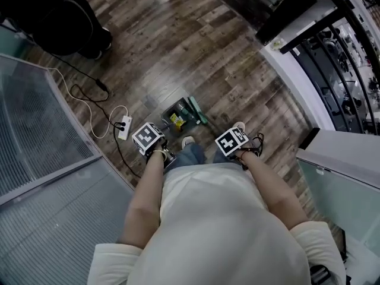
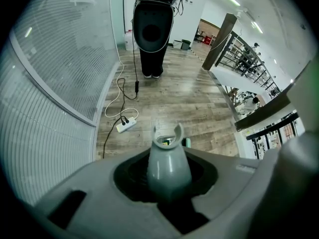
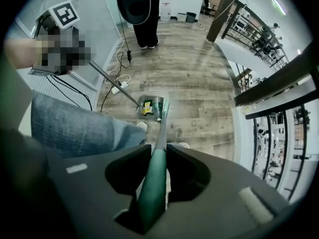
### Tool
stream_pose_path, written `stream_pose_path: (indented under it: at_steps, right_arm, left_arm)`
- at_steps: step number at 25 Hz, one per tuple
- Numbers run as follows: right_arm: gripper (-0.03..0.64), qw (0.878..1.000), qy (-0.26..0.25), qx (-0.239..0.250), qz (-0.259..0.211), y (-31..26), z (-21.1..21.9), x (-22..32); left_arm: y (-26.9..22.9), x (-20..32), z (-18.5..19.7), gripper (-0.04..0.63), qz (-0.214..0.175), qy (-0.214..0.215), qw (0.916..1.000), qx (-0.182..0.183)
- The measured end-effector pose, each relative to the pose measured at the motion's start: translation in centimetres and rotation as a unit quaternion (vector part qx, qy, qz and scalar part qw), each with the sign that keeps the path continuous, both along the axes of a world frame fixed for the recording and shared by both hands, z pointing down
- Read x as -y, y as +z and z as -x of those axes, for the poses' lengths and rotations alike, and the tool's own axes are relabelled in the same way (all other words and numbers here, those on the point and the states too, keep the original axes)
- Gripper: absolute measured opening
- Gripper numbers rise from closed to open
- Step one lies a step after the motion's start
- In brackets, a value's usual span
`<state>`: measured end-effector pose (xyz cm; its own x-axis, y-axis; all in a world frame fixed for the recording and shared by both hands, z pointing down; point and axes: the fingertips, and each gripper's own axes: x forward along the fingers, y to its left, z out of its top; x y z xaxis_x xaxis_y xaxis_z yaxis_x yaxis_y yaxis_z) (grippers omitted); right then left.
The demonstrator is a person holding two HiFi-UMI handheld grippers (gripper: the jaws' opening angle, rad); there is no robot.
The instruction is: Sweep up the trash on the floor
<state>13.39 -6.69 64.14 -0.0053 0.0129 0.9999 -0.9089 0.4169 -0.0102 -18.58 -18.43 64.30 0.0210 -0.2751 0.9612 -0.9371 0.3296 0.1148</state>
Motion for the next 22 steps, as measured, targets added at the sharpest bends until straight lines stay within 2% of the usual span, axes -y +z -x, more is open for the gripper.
stream_pose_path:
  at_steps: [4,13,22]
  right_arm:
    - [0.101,0.999,0.049,0.006,-0.002,0.5,-0.7,-0.1]
    - [0.101,0.993,0.119,-0.004,-0.002,1.2,-2.6,0.2]
    - [0.101,0.981,0.195,0.007,0.012,1.9,-3.9,-0.6]
  left_arm:
    - [0.1,0.1,-0.3,0.091,0.001,0.002,1.0,0.002]
    - [0.1,0.3,-0.7,0.091,0.004,0.003,1.0,0.008]
    - [-0.1,0.3,-0.2,0.091,0.001,0.003,1.0,0.007]
